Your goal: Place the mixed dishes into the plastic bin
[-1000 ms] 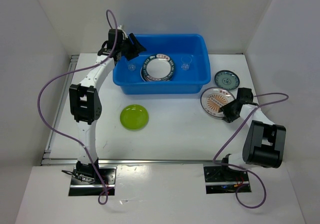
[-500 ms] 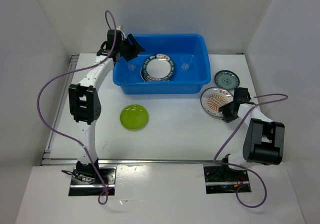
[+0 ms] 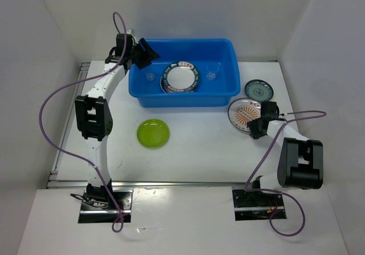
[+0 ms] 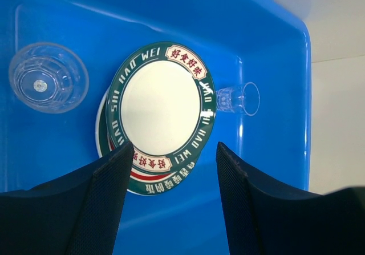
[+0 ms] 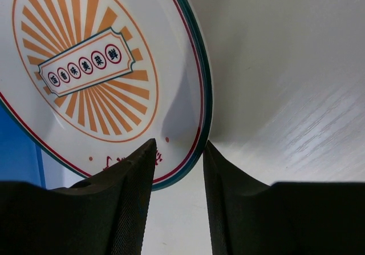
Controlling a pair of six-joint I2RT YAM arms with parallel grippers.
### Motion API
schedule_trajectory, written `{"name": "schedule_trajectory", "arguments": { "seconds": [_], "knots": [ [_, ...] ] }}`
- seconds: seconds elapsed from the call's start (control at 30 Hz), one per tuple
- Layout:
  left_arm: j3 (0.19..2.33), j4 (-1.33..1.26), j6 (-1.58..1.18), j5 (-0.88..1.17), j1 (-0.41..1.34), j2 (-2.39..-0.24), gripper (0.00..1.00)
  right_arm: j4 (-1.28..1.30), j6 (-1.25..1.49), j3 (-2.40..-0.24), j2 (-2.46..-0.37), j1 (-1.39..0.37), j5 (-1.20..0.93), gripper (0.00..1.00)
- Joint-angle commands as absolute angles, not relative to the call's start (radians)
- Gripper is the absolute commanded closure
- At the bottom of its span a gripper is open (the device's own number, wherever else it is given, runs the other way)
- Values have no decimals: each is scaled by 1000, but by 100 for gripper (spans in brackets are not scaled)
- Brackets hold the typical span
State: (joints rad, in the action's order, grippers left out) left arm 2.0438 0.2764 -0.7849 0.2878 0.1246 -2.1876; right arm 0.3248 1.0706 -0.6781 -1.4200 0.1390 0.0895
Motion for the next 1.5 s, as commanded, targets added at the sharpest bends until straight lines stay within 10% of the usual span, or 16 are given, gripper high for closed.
{"name": "schedule_trajectory", "arguments": {
  "seconds": [0.0,0.57,1.47],
  "knots": [
    [2040,232,-775,319,117,-2125,33,268,1146,-664,-1396,110,166,56],
    [2031,232,-784,328,80,-2134,33,224,1269,-555,-1232,80,278,100],
    [2013,213,-793,337,80,-2134,33,426,1200,-727,-816,28,474,100]
  ]
}}
